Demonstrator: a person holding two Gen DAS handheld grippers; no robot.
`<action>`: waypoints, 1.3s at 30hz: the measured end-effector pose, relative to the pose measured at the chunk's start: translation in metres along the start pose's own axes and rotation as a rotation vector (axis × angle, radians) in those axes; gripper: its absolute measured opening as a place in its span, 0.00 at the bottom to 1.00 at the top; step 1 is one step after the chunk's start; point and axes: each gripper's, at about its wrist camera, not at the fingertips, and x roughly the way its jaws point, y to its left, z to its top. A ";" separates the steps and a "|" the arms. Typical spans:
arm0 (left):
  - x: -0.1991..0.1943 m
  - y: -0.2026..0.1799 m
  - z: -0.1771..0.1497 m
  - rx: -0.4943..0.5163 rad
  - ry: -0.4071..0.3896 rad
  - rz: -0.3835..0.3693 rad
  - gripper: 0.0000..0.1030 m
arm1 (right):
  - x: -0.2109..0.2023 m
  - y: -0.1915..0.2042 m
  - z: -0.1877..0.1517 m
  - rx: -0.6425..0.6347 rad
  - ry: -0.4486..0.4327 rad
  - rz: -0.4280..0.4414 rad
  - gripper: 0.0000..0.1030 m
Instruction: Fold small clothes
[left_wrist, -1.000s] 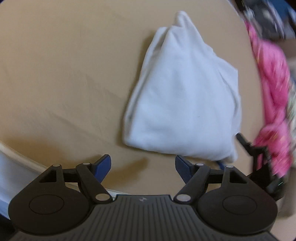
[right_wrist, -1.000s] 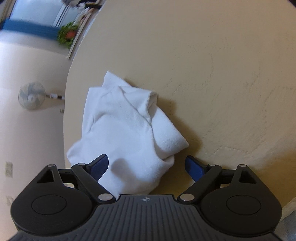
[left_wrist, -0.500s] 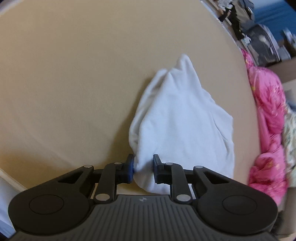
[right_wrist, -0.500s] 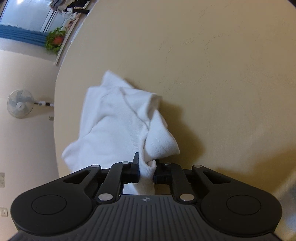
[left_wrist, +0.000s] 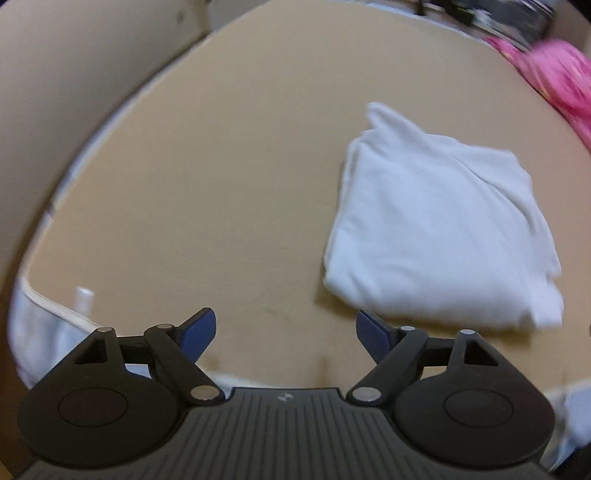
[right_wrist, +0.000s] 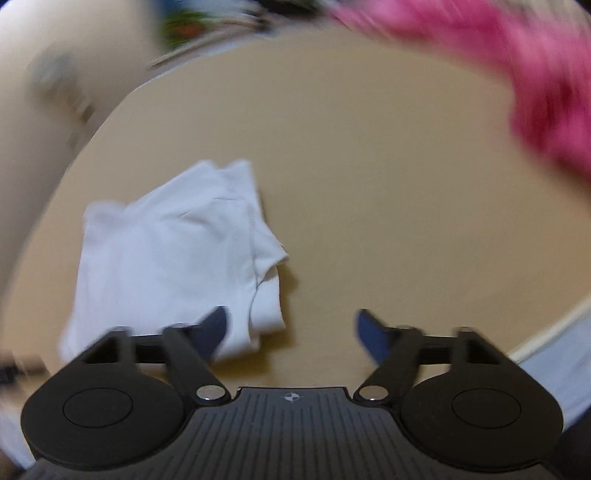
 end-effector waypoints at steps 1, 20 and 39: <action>-0.007 -0.009 -0.004 0.017 -0.011 0.007 0.92 | -0.015 0.010 -0.005 -0.091 -0.035 -0.012 0.91; -0.089 -0.045 -0.082 0.036 -0.161 0.024 0.93 | -0.114 0.068 -0.089 -0.213 -0.218 -0.051 0.93; -0.098 -0.045 -0.087 0.072 -0.178 0.033 0.98 | -0.109 0.083 -0.083 -0.241 -0.220 -0.031 0.94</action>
